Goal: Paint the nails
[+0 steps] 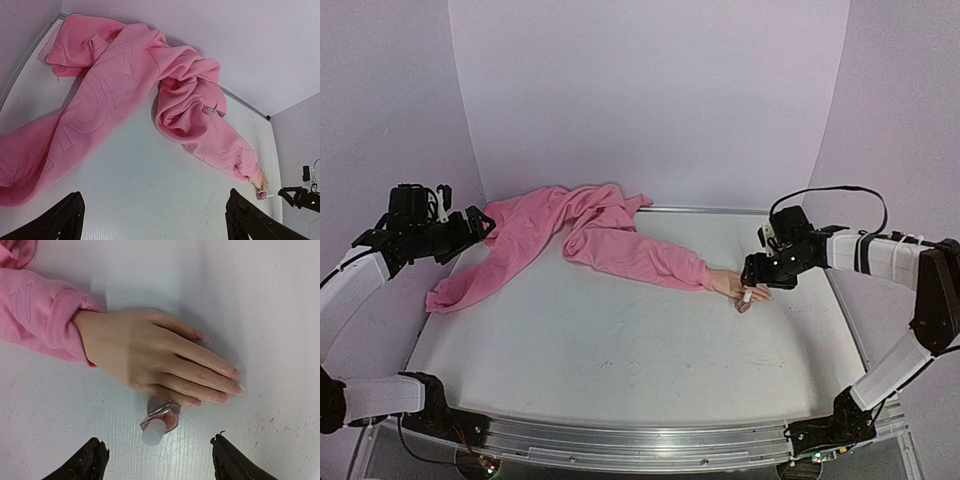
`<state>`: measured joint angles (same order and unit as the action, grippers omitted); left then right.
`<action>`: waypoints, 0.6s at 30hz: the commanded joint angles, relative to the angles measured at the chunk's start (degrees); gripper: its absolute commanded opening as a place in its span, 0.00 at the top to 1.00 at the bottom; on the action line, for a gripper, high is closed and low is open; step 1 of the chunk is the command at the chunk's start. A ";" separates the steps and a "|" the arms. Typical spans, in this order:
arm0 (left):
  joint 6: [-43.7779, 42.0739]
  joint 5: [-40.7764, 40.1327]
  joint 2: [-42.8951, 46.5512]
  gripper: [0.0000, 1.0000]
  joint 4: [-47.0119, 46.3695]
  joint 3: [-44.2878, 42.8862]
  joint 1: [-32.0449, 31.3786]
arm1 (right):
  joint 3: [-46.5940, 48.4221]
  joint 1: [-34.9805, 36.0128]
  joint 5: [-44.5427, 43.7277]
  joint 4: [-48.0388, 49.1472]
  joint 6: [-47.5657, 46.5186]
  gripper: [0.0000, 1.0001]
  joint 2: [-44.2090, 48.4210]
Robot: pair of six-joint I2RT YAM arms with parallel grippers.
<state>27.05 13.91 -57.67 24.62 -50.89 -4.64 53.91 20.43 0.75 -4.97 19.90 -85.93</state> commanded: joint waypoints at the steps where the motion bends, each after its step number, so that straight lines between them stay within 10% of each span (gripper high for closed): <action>1: 0.80 3.58 -0.50 0.01 -0.61 -3.68 0.34 | 3.07 0.93 -1.48 -3.45 -1.03 0.32 -4.06; 18: 2.27 10.42 -4.77 0.00 1.04 -4.22 0.34 | 5.13 4.00 -5.56 -2.91 -1.62 0.61 -10.84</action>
<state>28.62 21.56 -62.15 25.69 -52.29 -4.54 56.77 23.73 -2.83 -6.42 18.39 -95.48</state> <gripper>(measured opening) 0.995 0.421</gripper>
